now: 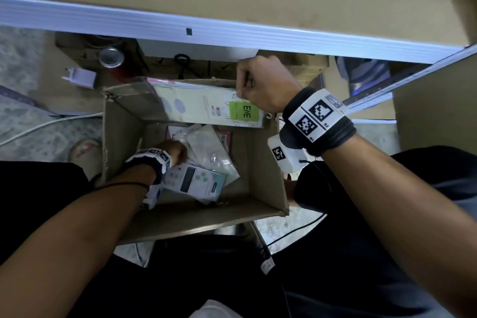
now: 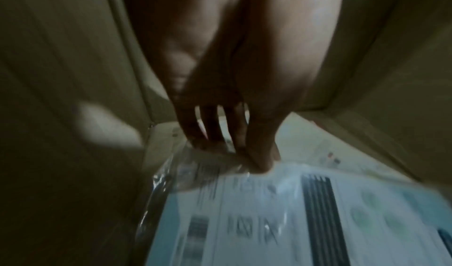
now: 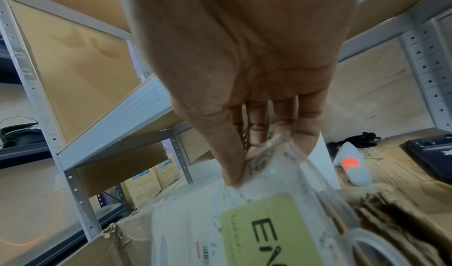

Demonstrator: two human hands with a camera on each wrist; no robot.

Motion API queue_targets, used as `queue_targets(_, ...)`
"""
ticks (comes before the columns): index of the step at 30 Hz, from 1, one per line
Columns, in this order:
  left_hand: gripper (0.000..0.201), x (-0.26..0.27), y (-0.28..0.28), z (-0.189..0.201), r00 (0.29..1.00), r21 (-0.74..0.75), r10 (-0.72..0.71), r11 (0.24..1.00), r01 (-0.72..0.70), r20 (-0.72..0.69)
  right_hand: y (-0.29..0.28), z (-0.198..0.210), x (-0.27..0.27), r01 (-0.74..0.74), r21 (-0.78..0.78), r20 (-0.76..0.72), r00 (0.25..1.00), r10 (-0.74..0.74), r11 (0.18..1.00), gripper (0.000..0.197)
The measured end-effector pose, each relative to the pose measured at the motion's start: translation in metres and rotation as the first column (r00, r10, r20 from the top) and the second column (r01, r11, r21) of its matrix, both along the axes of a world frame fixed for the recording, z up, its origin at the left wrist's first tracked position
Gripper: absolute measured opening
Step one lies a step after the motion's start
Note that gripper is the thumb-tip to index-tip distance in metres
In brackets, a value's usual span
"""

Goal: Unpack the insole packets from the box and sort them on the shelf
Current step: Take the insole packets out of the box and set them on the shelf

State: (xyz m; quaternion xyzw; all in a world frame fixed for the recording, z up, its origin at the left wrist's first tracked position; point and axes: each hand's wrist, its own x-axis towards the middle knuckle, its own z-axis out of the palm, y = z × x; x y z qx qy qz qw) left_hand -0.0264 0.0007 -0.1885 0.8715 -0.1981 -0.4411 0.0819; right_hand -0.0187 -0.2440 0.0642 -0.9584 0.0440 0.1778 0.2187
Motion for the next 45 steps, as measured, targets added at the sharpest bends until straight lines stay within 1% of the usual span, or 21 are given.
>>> queue_targets(2, 0.015, -0.005, -0.003, -0.001, 0.992, 0.045, -0.079, 0.996, 0.075, 0.094, -0.001, -0.002, 0.000, -0.004, -0.002, 0.001, 1.000, 0.004, 1.000, 0.017)
queue_targets(4, 0.023, -0.009, -0.007, -0.005, 0.973, 0.069, -0.150, 0.988, 0.139, 0.175, -0.002, -0.002, 0.000, -0.005, -0.004, -0.001, 1.000, 0.005, 1.000, 0.017)
queue_targets(7, 0.024, -0.013, -0.011, -0.009, 0.946, 0.098, -0.219, 0.975, 0.200, 0.241, -0.003, -0.004, 0.001, -0.005, 0.000, -0.005, 1.000, 0.005, 1.000, 0.018)
queue_targets(12, 0.028, -0.013, -0.014, -0.007, 0.932, 0.188, -0.294, 0.948, 0.256, 0.212, 0.000, -0.008, 0.003, -0.023, -0.008, -0.007, 1.000, 0.023, 1.000, 0.015)
queue_targets(16, 0.027, -0.017, -0.002, -0.009, 0.917, 0.179, -0.345, 0.933, 0.312, 0.201, 0.000, -0.010, 0.004, -0.029, -0.009, -0.008, 1.000, 0.029, 1.000, 0.018)
queue_targets(20, 0.013, -0.021, 0.005, -0.002, 0.910, 0.161, -0.357, 0.931, 0.328, 0.211, 0.000, -0.012, 0.003, -0.030, 0.001, -0.006, 1.000, 0.030, 1.000, 0.016)
queue_targets(22, 0.016, -0.021, 0.003, 0.002, 0.925, 0.170, -0.332, 0.938, 0.303, 0.184, 0.001, -0.012, 0.003, -0.027, -0.002, -0.003, 1.000, 0.027, 1.000, 0.016)
queue_targets(25, 0.025, -0.019, -0.001, 0.007, 0.969, 0.221, -0.236, 0.951, 0.215, 0.072, 0.001, -0.013, 0.002, -0.032, 0.003, -0.009, 0.999, 0.032, 0.999, 0.016)
queue_targets(27, 0.028, -0.019, -0.001, 0.013, 0.984, 0.223, -0.177, 0.961, 0.167, 0.027, 0.002, -0.014, 0.002, -0.032, 0.006, -0.012, 0.999, 0.032, 0.999, 0.016)
queue_targets(30, 0.020, -0.018, 0.001, 0.025, 0.995, 0.186, -0.101, 0.977, 0.100, -0.007, 0.003, -0.012, 0.004, -0.030, -0.001, -0.004, 1.000, 0.030, 1.000, 0.018)
queue_targets(32, 0.012, -0.019, 0.000, 0.034, 0.998, 0.142, -0.065, 0.988, 0.062, 0.020, 0.006, -0.010, 0.007, -0.039, -0.009, 0.000, 0.999, 0.039, 0.999, 0.018)
queue_targets(34, 0.010, -0.021, -0.006, 0.046, 0.997, 0.102, -0.062, 0.993, 0.056, 0.052, 0.010, -0.006, 0.009, -0.057, -0.017, 0.005, 0.998, 0.057, 0.998, 0.018)
queue_targets(37, 0.010, -0.025, -0.016, 0.069, 0.985, 0.081, -0.152, 0.986, 0.146, 0.083, 0.015, -0.003, 0.010, -0.084, -0.038, 0.017, 0.996, 0.085, 0.996, 0.020)
queue_targets(40, 0.015, -0.030, -0.023, 0.093, 0.952, 0.079, -0.266, 0.963, 0.257, 0.151, 0.019, -0.002, 0.009, -0.102, -0.057, 0.029, 0.994, 0.104, 0.993, 0.019)
queue_targets(45, 0.011, -0.037, -0.029, 0.142, 0.896, 0.069, -0.337, 0.941, 0.331, 0.290, 0.023, 0.001, -0.001, -0.164, -0.120, 0.062, 0.983, 0.173, 0.979, 0.017)
